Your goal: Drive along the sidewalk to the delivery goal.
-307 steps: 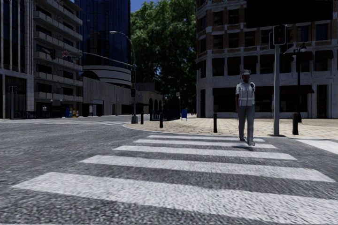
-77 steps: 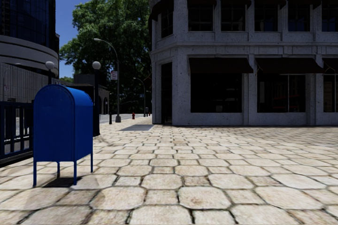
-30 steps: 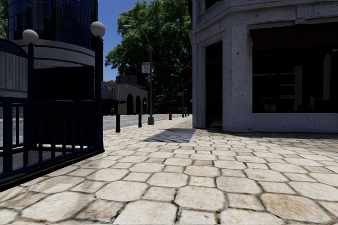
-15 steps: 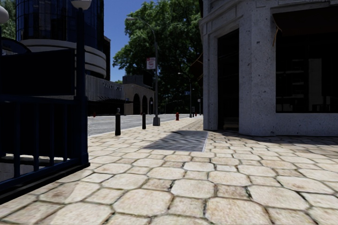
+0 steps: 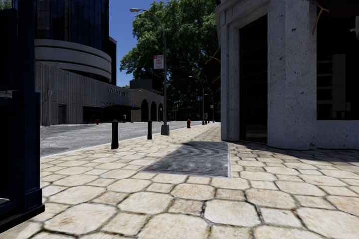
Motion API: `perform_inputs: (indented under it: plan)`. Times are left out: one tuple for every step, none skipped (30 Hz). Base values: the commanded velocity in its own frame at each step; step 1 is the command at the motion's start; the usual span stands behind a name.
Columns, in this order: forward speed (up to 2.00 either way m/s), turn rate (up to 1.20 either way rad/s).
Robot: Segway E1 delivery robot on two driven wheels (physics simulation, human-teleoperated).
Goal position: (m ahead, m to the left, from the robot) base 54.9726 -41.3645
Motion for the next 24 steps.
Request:
perform_inputs:
  plan:
    - [2.00, 0.00]
    - [2.00, 0.00]
    - [2.00, 0.00]
    - [2.00, 0.00]
    - [2.00, 0.00]
    - [2.00, 0.00]
    - [2.00, 0.00]
    - [2.00, 0.00]
    - [2.00, 0.00]
    - [2.00, 0.00]
    - [2.00, 0.00]
    - [2.00, 0.00]
    - [2.00, 0.06]
    - [2.00, 0.17]
    - [2.00, 0.17]
    - [2.00, 0.20]
    - [2.00, 0.21]
    - [2.00, 0.18]
    - [2.00, 0.18]
    - [2.00, 0.05]
    - [2.00, 0.00]
    - [2.00, 0.00]
    - [2.00, 0.00]
    - [2.00, 0.00]
